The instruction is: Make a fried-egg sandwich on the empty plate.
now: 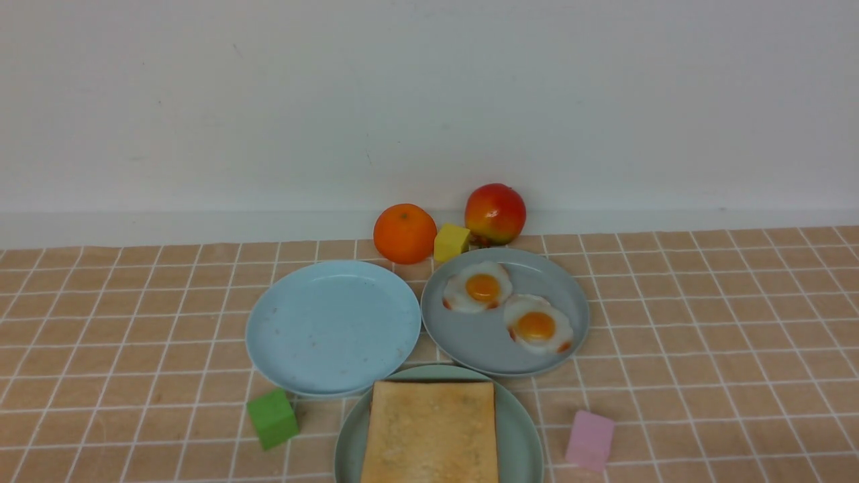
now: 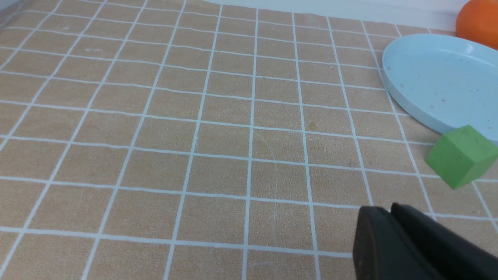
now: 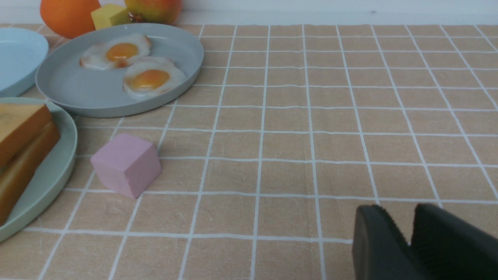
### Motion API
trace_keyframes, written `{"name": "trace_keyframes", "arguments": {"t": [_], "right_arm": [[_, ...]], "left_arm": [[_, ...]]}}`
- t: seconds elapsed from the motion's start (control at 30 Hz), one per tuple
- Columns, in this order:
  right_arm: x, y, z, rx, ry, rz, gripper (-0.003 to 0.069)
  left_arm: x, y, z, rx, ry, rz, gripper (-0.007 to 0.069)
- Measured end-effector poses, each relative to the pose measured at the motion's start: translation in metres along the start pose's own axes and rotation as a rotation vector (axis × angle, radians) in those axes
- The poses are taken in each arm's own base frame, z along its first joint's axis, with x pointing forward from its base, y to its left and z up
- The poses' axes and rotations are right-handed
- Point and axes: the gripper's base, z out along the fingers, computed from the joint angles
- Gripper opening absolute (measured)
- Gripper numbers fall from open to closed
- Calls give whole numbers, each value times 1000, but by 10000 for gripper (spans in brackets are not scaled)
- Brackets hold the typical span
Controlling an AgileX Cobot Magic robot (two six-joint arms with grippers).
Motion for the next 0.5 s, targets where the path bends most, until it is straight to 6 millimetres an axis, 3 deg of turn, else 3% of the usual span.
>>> {"name": "trace_keyframes", "arguments": {"t": [0.5], "right_arm": [[0, 0, 0, 0, 0, 0, 190]], "left_arm": [[0, 0, 0, 0, 0, 0, 71]]}}
